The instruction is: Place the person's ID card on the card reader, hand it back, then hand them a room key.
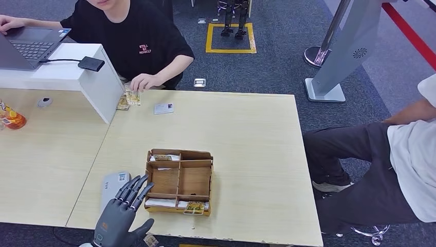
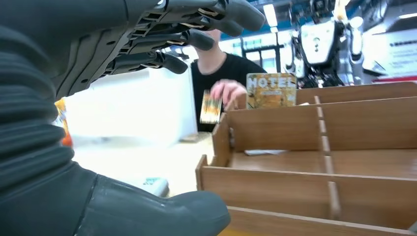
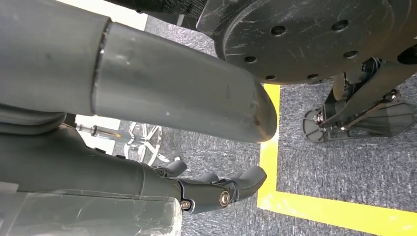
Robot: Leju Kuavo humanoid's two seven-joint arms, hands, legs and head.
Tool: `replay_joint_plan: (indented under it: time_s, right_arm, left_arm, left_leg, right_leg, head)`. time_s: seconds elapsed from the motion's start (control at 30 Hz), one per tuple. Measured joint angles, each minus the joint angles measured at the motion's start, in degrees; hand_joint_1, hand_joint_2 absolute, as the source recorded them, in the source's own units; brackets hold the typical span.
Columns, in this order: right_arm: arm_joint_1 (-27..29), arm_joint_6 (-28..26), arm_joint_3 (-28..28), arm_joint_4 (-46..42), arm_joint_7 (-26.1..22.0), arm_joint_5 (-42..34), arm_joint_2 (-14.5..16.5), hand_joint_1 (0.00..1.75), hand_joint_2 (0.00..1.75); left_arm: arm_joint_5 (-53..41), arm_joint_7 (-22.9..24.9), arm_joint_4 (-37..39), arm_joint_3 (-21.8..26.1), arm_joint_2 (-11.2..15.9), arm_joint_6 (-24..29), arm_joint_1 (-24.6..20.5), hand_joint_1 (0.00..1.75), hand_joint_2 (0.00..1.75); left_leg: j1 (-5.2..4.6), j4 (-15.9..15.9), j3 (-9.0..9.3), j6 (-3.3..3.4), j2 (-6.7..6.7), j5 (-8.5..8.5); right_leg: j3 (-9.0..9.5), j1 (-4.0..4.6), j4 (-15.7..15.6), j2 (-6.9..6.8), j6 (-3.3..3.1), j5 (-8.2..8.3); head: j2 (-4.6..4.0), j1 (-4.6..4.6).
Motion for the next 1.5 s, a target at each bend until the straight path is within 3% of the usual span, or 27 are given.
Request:
replay_joint_plan:
  time_s: [0.4,0.93,1.23,1.5]
  right_arm:
    - [0.46,1.06,0.60,-0.99,-0.15,1.18,-0.01,0.00,0.00]
    - [-0.42,3.23,-1.94,-0.76,-2.50,5.95,0.01,0.00,0.00]
    - [-0.90,3.11,-3.11,-0.34,-2.91,6.00,0.01,0.00,0.00]
    - [-0.70,2.04,-3.00,-0.38,-1.58,2.77,0.01,0.00,0.00]
  left_arm:
    - [16.47,-9.41,-4.88,-0.12,3.70,-9.59,-1.76,0.10,1.75]
    - [30.47,-18.66,-8.85,-0.68,7.24,-19.44,-3.02,0.11,1.75]
    - [31.94,-20.18,-10.29,-0.71,7.25,-20.06,-3.02,0.11,1.75]
    - [33.17,-21.49,-10.79,-0.73,6.47,-17.47,-2.75,0.06,1.75]
  left_leg:
    - [0.01,0.00,0.00,-0.01,0.00,0.01]
    - [0.01,0.00,0.00,-0.01,0.01,0.01]
    - [0.01,0.00,0.00,-0.01,0.00,0.01]
    - [0.00,0.00,0.00,-0.01,0.00,0.01]
  right_leg:
    - [0.00,0.01,0.00,0.01,0.00,0.00]
    - [0.00,0.01,0.00,0.01,0.00,0.00]
    - [0.00,0.01,0.00,0.01,0.00,0.00]
    - [0.00,0.01,0.00,0.01,0.00,0.00]
  head:
    - [0.00,0.00]
    - [0.00,-0.01]
    - [0.00,0.00]
    - [0.00,0.01]
